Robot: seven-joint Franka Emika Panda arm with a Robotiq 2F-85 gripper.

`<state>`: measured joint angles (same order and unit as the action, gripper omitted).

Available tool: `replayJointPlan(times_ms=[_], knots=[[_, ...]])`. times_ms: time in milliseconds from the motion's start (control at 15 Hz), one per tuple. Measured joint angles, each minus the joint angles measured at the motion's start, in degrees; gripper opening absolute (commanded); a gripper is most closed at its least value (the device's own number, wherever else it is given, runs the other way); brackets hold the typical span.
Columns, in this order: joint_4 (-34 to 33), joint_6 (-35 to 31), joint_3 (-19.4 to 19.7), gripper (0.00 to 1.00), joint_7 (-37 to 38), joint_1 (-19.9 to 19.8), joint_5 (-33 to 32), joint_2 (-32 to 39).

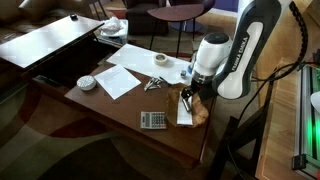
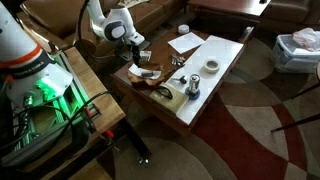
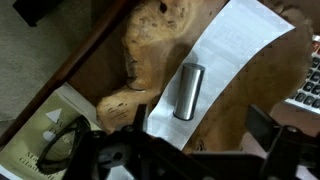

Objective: Remove the silver object from the wooden tray

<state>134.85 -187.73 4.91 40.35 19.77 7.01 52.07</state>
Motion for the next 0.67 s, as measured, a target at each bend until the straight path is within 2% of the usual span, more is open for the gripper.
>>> replayJointPlan(times_ms=[200,400,533,667], knots=[[-2.04,2.71,0.01,1.00,-0.48,0.43,5.82,0.84],[-9.74,16.16,0.45,1.00,-0.75,-0.35,7.35,4.01],[-15.63,25.53,-1.06,1.00,-3.80,-3.35,7.01,5.74],[-20.99,32.08,-3.61,1.00,-9.01,-7.89,7.02,6.99]])
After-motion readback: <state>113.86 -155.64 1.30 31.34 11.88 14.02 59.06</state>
